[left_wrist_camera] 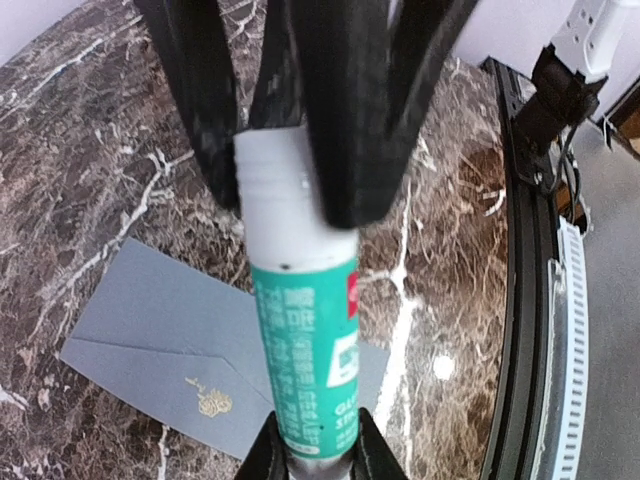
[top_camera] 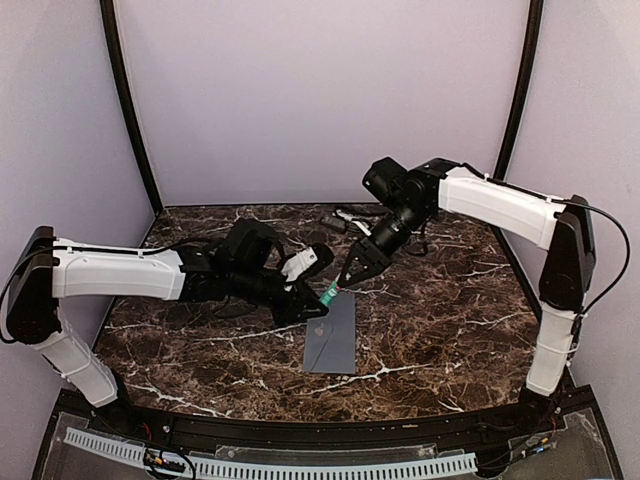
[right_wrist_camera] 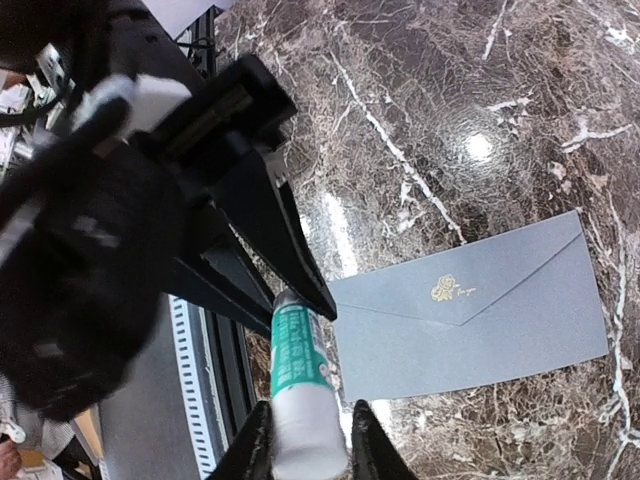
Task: Place the letter into the envelope and seal it
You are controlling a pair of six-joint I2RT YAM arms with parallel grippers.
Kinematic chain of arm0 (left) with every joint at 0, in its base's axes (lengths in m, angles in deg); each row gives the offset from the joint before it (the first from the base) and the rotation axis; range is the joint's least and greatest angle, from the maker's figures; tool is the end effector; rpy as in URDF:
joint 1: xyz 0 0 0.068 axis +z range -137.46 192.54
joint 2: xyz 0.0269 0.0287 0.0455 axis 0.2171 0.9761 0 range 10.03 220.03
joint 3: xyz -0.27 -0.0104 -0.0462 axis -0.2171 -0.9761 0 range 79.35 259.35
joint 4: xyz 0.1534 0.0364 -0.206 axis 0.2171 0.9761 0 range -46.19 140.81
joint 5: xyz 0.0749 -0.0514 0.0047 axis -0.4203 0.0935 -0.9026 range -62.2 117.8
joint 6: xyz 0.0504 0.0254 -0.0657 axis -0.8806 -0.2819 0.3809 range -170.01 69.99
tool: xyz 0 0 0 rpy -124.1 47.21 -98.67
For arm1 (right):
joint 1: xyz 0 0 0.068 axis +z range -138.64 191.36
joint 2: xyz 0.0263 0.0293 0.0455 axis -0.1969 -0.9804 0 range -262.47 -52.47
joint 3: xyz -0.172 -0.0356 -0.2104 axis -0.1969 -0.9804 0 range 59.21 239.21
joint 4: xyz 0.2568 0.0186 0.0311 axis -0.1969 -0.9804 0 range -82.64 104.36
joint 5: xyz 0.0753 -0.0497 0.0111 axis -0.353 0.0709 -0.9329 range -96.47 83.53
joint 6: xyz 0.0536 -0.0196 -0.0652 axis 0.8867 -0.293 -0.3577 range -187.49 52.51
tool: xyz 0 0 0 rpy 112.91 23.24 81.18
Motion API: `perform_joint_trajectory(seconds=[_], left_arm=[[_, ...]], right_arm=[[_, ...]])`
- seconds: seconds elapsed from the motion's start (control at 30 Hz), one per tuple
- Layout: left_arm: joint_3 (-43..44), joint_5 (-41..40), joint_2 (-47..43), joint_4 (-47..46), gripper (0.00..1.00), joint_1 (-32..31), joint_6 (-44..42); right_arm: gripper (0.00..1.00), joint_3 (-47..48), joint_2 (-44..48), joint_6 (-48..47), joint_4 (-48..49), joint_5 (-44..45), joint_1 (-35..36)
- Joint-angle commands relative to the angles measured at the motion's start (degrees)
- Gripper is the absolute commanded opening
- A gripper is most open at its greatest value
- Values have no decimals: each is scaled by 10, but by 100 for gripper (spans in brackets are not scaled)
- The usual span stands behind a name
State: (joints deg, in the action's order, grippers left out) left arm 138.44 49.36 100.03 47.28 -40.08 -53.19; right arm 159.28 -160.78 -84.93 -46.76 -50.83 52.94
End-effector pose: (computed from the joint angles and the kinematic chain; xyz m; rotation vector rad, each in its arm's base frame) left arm 0.2078 -0.3183 0.2236 1.2546 1.8858 -0.8870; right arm 0.2618 0.3039 0.2694 -1.5141 2.2657 1.1870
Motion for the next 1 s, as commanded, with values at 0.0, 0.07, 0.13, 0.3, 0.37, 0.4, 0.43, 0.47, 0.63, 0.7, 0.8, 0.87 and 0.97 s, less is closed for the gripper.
perform_joint_trajectory(seconds=[0.0,0.07,0.13,0.3,0.37,0.4,0.43,0.47,0.63,0.7,0.8,0.87,0.97], left_arm=[[31,-3,-23,-127,15,0,9],[32,6,-20,-123,15,0,6],[31,18,-18,-120,15,0,2],[33,39,-14,-117,15,0,2],[33,44,-15,-119,15,1,4],[33,52,-15,-120,15,1,4],[31,59,-17,-125,15,2,6],[30,79,-18,-130,15,3,7],[7,162,-28,-199,16,14,37],[4,187,-28,-218,16,20,55],[3,223,-23,-232,16,24,74],[4,237,-22,-239,16,26,82],[4,246,-22,-244,17,27,86]], right_arm=[[31,23,-22,8,-10,76,22],[36,49,-8,-16,-28,87,13],[42,73,9,-41,-52,68,-7],[53,103,65,-118,-120,-2,-46],[57,87,97,-139,-121,-11,-56],[58,77,112,-151,-121,-15,-61],[58,69,127,-163,-122,-21,-65],[59,60,136,-170,-118,-27,-70],[57,12,165,-201,-69,-103,-90],[57,-10,171,-201,-23,-133,-90],[56,-30,170,-191,35,-181,-90],[55,-21,154,-177,50,-210,-89],[53,10,120,-168,38,-241,-84]])
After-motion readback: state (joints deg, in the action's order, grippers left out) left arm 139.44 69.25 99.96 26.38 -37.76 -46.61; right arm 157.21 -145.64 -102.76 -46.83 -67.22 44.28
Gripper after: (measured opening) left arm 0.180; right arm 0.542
